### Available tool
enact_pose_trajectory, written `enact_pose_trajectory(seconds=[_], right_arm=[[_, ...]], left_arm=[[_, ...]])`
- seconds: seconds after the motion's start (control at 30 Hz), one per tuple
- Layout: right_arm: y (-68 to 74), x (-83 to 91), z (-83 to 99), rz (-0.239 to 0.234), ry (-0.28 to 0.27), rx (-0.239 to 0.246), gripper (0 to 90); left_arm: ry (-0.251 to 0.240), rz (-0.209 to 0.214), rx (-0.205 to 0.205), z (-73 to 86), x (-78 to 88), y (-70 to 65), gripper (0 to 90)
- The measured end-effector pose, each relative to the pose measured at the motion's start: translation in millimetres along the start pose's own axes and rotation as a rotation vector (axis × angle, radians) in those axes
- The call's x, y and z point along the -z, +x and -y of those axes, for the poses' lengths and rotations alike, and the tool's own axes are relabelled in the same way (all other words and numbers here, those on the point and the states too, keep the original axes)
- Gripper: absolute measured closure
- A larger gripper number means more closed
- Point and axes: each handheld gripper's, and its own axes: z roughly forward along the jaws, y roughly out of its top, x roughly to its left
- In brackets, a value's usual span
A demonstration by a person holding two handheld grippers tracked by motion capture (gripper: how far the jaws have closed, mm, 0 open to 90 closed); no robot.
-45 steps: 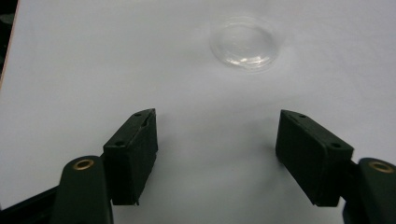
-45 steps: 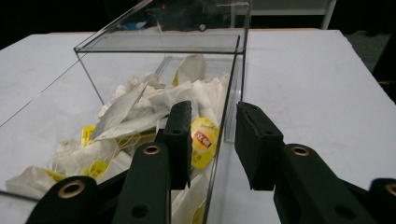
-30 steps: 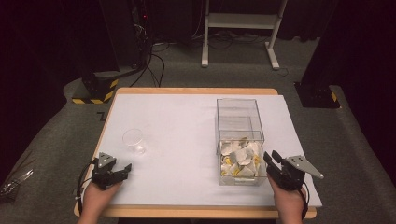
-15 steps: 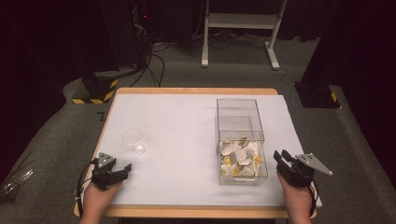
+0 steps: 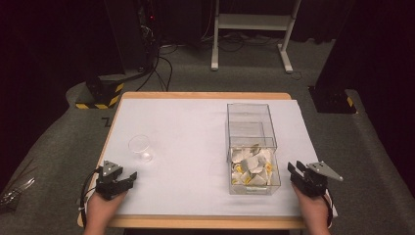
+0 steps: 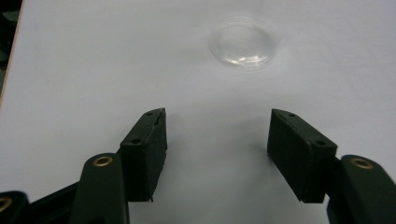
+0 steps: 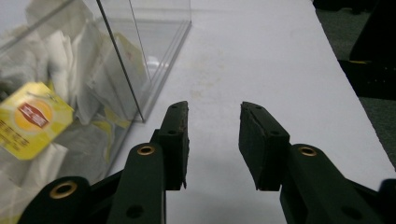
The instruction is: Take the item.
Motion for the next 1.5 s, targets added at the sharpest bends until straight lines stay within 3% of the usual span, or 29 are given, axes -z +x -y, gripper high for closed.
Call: enact_pose_trajectory(seconds=[0.37,0.9,1.17,1.5], right_arm=[[-3.8,-1.6,7.1,0.001,0.031,-0.002,64.7],[-1.8,-4.1,11.3,-0.027,0.064,-0.003,64.1],[-0.5,-4.7,12.1,-0.037,0.070,0.007,66.0],[0.1,-4.0,13.1,-0.042,0.073,0.010,65.9]], left_arm=[[-0.062,0.050,-0.042,-10.2,13.8,-18.6,39.4],[-0.124,0.163,-0.140,-28.1,21.3,-70.4,38.7],[-0.166,0.230,-0.132,-41.9,24.8,-89.9,38.7],[-0.179,0.296,-0.182,-59.1,20.5,-127.9,37.6]])
